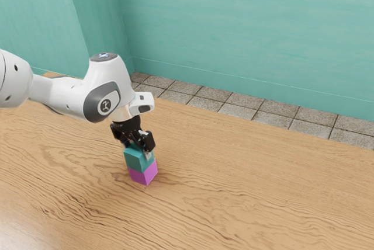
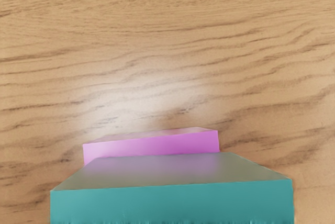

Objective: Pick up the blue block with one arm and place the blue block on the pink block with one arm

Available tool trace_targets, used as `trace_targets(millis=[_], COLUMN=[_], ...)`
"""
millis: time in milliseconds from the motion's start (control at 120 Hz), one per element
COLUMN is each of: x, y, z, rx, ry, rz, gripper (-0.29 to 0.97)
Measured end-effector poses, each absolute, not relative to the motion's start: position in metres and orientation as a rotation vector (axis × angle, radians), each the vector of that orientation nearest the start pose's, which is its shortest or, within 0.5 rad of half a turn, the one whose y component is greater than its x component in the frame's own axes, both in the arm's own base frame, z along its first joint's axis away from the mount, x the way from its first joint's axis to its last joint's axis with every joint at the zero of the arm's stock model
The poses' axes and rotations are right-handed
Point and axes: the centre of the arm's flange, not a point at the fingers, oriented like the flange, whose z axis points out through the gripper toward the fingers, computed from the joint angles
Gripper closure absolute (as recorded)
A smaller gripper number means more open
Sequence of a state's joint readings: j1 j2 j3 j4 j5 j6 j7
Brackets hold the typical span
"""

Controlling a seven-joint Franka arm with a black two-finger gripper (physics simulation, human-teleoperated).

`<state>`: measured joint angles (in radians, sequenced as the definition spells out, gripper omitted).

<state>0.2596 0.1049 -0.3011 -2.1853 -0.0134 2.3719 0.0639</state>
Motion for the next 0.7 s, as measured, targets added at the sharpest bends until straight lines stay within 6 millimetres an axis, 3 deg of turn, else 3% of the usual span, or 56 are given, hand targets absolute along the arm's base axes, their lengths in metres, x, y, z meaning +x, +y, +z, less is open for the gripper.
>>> trace_targets(millis=[108,183,233,283,308,333,375,417,550,700], x=[0.545,0.540,0.548,0.544,0.533,0.521,0.506,0.495,0.477,0.466], y=[-0.024,-0.027,-0.026,-0.020,-0.007,0.014,0.038,0.048,0.061,0.068], z=[0.434,0.504,0.579,0.674,0.705,0.721,0.731,0.730,0.701,0.689], rx=[-3.082,-3.025,-3.010,-3.007,-3.007,-3.004,-2.990,-2.974,-2.858,-2.690], ry=[0.185,0.121,-0.026,-0.237,-0.366,-0.510,-0.720,-0.881,-1.269,-1.576], rz=[-0.350,-0.534,-0.664,-0.776,-0.781,-0.750,-0.665,-0.565,-0.269,-0.114], gripper=[0.05,0.04,0.03,0.02,0.02,0.02,0.02,0.01,0.01,0.00])
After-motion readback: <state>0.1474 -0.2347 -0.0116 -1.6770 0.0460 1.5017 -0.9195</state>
